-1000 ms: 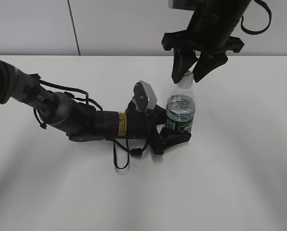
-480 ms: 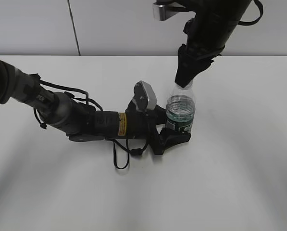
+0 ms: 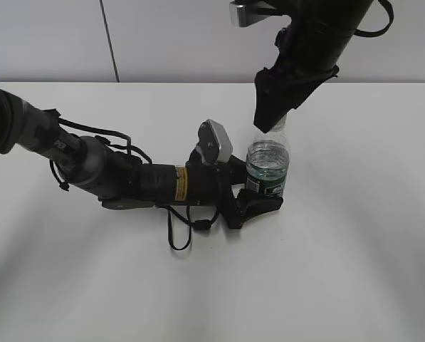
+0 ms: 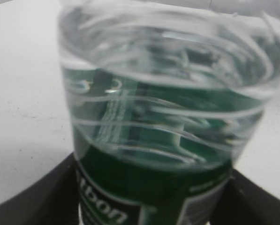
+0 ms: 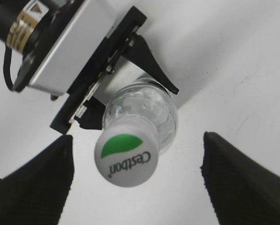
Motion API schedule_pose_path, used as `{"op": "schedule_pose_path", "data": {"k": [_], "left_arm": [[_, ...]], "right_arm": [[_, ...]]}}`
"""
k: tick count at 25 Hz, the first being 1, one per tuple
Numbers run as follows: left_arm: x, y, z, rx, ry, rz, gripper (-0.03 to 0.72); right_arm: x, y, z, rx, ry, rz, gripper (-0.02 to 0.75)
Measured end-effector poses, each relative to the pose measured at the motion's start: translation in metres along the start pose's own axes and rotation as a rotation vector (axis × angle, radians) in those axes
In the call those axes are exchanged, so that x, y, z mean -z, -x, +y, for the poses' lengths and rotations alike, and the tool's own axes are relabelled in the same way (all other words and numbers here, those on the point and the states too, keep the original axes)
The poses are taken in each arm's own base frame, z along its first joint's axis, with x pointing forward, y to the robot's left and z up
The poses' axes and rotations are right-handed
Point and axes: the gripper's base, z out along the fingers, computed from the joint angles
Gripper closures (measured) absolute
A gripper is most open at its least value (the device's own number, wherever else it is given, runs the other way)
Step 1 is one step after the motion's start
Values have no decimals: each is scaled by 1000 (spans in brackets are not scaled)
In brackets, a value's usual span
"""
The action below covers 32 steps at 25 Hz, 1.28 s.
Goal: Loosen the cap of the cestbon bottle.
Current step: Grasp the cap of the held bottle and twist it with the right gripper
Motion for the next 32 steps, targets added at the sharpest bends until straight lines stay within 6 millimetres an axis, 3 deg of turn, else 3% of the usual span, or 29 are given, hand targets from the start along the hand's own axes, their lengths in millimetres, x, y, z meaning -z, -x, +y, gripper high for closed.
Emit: {"op": "schedule_pose_path", "data": {"k": [5, 9, 12, 16, 17, 21, 29, 32], "left_arm": [[0, 0, 0, 0, 0, 0, 165], [0, 0, 0, 0, 0, 0, 165], [0, 0, 0, 0, 0, 0, 165], [0, 0, 0, 1, 0, 0, 165], [0, 0, 0, 1, 0, 0, 165], [0, 0, 0, 1, 0, 0, 165], [0, 0, 0, 0, 0, 1, 165], [0, 0, 0, 0, 0, 1, 165]], "right_arm": [[0, 1, -1, -363, -9, -18, 86], [0, 2, -1, -510, -8, -22, 109], [0, 2, -1, -535, -8, -22, 193], [0, 2, -1, -532, -1, -24, 396], [0, 2, 0, -525, 3, -25, 437], [0, 3, 1, -451, 4, -25, 437], [2, 2, 1, 126, -10, -22, 437], [2, 2, 1, 196, -11, -22, 432]]}}
